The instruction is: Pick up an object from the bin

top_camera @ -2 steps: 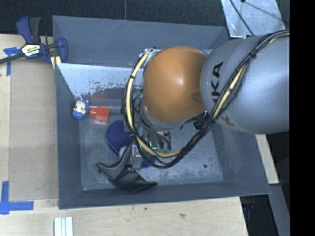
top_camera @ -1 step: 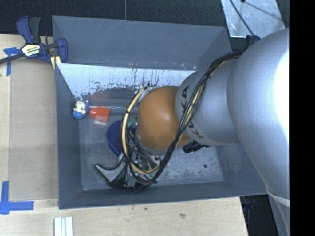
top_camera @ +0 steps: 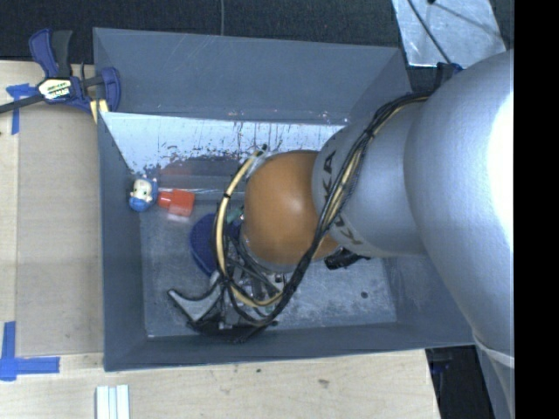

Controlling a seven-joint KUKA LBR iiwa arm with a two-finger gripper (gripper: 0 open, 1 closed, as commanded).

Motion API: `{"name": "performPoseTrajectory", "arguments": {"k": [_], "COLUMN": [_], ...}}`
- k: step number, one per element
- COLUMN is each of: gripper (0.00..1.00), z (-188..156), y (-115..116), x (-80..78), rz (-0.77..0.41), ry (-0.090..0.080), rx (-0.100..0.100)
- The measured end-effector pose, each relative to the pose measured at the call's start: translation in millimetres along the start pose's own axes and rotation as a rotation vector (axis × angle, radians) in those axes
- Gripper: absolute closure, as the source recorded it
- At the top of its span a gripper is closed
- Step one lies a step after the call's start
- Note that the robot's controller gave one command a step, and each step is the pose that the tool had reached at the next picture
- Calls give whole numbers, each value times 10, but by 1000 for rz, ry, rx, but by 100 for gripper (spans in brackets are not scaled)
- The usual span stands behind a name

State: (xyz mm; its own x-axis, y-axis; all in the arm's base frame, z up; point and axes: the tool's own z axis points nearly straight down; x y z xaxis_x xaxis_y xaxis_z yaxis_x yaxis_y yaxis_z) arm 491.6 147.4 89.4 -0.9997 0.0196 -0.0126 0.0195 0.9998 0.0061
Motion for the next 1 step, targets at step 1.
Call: {"name": "performPoseTrajectory", "arguments": {"k": [1], "gripper": [100], "z": [-828], "y": [629], "x": [-36], "rz": [-68], "ry": [9], "rx": [2]}}
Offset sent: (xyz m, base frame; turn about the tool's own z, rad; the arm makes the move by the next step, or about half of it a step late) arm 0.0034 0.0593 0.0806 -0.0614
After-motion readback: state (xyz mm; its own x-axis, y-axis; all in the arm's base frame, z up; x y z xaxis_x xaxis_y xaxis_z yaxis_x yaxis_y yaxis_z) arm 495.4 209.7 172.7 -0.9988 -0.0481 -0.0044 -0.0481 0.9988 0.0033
